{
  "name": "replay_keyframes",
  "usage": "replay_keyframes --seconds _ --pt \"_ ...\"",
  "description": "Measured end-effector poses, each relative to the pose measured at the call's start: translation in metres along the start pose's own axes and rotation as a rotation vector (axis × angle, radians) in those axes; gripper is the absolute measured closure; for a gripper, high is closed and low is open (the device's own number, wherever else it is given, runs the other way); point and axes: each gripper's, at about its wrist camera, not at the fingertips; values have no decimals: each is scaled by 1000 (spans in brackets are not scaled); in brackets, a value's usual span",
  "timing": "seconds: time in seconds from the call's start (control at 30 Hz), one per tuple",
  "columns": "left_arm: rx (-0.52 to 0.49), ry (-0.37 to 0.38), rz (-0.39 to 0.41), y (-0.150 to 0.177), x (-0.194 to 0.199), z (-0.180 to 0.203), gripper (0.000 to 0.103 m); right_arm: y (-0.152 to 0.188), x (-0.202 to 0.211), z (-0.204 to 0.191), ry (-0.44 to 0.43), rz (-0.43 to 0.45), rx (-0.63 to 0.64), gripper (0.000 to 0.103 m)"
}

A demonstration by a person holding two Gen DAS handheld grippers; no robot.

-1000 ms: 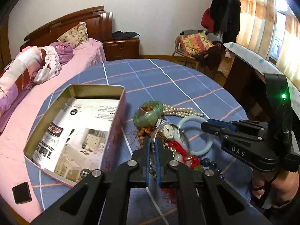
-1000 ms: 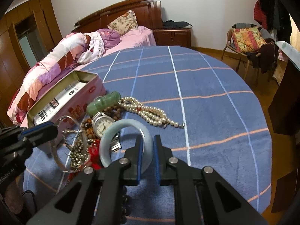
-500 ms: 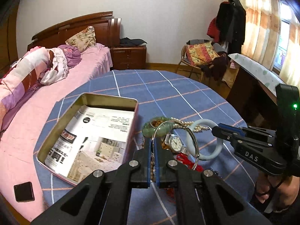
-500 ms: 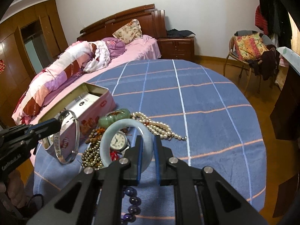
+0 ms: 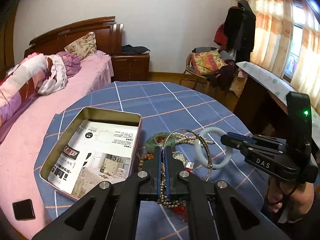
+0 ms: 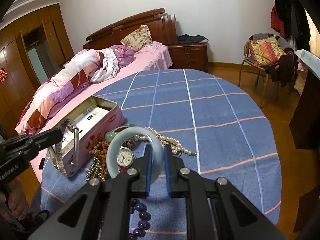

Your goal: Organize jewelry

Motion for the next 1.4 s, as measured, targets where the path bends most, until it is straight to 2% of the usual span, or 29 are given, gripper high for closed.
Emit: replay_keyframes --seconds 0.27,0.37,0.53,0.67,0.87,0.97,1.07,1.13,1.2,1.4 --pt "7 21 -62 15 -28 -1 101 5 -5 -4 -21 -20 13 89" --pt "-24 29 -84 21 -37 6 100 7 -7 -2 -15 -29 12 89" --pt "-54 68 -172 30 -57 13 101 9 -14 6 3 -50 -3 88" --pt "-99 52 -193 31 -61 22 100 12 -15 8 6 -62 -5 87" --pt "-98 61 -209 31 -60 26 100 11 -14 11 13 -65 -10 87" --pt "-116 34 -219 31 -64 28 92 11 -15 13 13 -66 -13 87" --pt "-118 35 -215 29 -64 27 77 11 -16 14 14 -66 -15 87" --pt "-132 28 -200 26 -63 28 53 10 -16 16 15 -66 -22 87" --pt "-155 30 -170 23 -61 31 50 9 -16 17 15 -66 -26 87" --pt "-203 39 -185 17 -70 40 50 9 -15 22 25 -61 -33 87"
Point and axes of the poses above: each gripper's, at about its wrist camera, not at the fingertips, and x roughly against the way its jaws point, z to its right, y to its underside
